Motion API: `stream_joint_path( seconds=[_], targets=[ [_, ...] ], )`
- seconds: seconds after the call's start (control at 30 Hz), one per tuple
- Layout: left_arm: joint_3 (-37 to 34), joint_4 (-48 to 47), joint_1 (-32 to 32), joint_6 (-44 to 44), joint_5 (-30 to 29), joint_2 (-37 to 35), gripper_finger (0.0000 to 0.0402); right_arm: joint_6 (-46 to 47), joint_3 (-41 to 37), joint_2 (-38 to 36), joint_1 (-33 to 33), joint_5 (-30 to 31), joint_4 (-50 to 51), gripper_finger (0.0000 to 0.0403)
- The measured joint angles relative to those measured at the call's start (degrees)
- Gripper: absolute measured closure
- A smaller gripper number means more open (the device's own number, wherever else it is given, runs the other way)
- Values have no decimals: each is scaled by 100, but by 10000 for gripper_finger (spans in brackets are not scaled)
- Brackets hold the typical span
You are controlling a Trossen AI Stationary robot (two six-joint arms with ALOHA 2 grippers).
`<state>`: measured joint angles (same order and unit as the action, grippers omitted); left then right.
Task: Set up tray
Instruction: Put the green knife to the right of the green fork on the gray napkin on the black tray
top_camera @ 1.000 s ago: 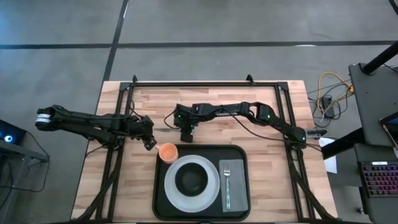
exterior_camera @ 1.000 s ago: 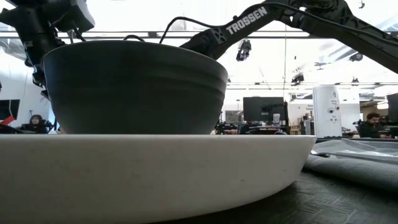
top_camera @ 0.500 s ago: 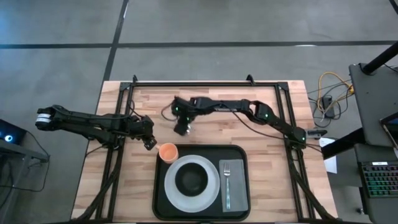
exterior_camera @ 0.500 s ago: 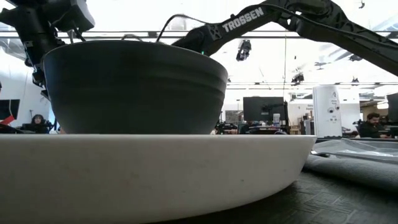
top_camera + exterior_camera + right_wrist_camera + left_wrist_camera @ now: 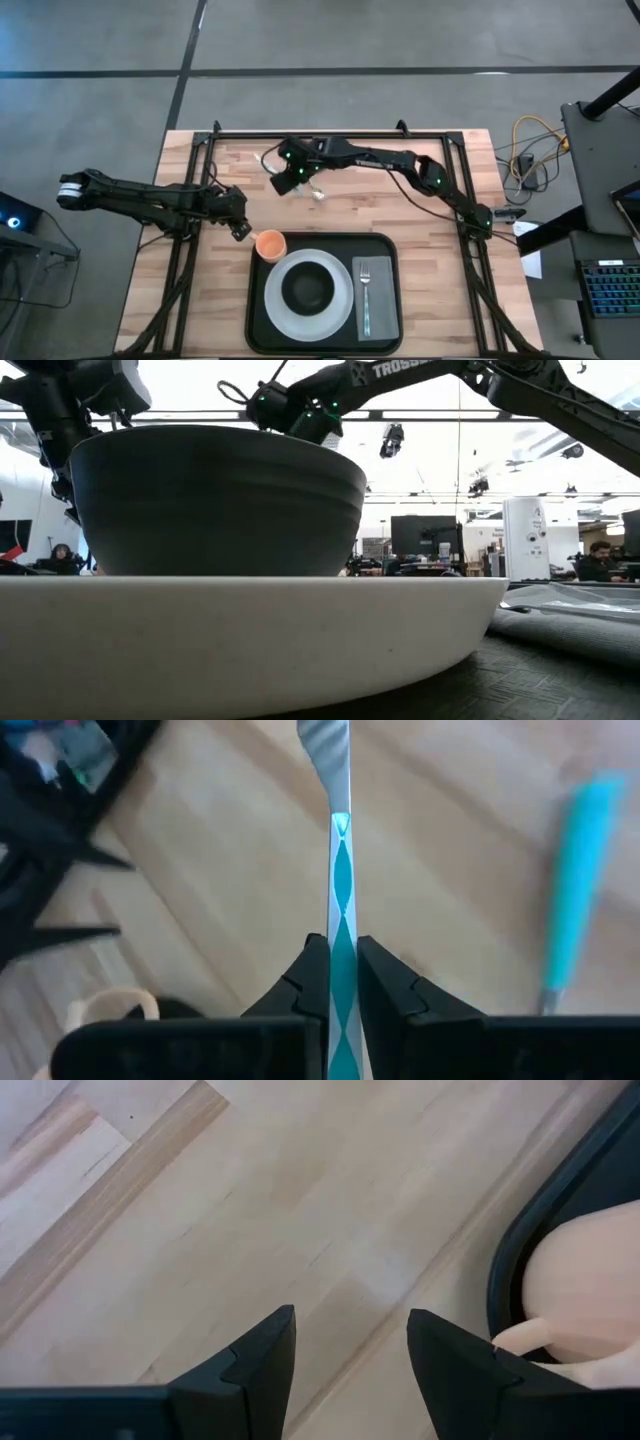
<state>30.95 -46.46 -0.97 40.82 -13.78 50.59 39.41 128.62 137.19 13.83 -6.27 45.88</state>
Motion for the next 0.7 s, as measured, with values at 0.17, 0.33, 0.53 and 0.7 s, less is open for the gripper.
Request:
stream_joint_path(
  seconds=[0.17, 0.33, 0.53, 0.7],
  targets=[
    [-87, -3, -2, 2, 0, -2, 228, 336, -47, -30, -206, -43, 106, 380],
    [-119, 0, -2, 2, 2, -2, 228, 497, -46, -329, -296, 396, 637, 378],
    [-108, 15, -2, -20, 0, -9, 228, 887, -232, -896, -553, 1667, 2175, 376],
    [-145, 203, -2, -20, -18, -7, 228, 1877, -671, -1537, -877, 2140, 2674, 375]
  ],
)
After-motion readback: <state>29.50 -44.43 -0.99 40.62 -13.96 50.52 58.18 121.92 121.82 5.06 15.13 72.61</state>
